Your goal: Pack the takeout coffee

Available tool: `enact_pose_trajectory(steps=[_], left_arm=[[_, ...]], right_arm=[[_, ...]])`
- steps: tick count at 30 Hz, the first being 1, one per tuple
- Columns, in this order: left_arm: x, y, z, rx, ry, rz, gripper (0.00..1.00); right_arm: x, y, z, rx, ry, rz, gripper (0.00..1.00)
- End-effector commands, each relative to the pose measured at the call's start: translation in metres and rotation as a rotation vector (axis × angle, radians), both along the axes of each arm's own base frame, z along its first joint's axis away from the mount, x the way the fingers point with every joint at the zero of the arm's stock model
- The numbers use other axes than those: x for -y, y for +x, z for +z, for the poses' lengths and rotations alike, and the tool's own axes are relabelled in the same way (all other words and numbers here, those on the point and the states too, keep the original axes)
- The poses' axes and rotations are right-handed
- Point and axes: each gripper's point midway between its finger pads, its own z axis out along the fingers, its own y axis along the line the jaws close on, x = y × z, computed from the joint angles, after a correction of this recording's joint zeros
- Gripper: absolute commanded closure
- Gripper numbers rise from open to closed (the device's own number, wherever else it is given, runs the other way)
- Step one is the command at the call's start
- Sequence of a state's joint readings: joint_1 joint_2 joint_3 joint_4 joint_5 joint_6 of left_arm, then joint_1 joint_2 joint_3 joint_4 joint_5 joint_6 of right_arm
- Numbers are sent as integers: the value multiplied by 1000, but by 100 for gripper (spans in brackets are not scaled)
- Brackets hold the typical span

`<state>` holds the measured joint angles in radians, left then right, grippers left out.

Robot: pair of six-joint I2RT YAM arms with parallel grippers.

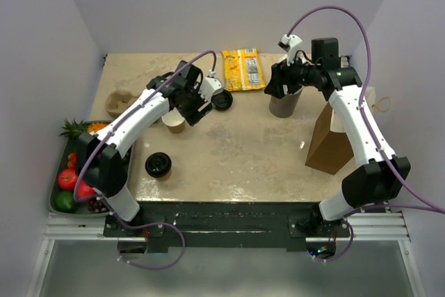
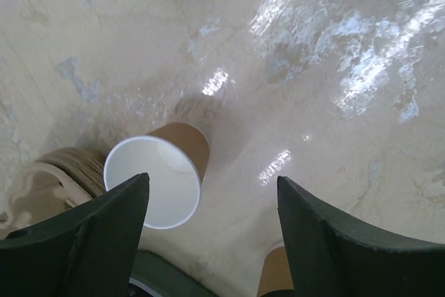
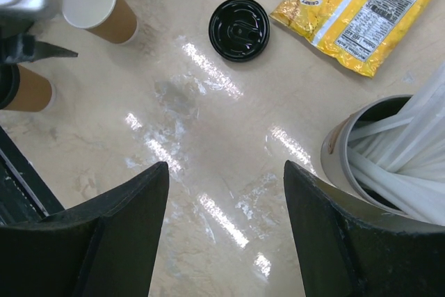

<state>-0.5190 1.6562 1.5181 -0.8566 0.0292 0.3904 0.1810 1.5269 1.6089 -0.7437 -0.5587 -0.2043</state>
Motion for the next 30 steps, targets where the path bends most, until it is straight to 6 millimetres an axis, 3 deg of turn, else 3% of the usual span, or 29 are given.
enact_pose_trajectory(steps=[1,10,14,18,25,30], left_arm=[[-34,0,-27,-118,65,132,25],[-42,11,-63,-169,93,170,30],[-38,7,-76,-209,89,142,45],[-42,3,-86,-221,104,144,55],[-46,2,-82,-216,130,120,79],[-38,-13,-68,-230,98,66,84]], right_arm=[[3,8,23,83,-13,4,30],[-8,22,10,54,1,23,31],[-16,23,6,50,-12,43,31],[-25,22,2,43,-18,69,32],[-37,20,-3,52,-31,99,32],[-44,28,-23,52,-90,143,33]])
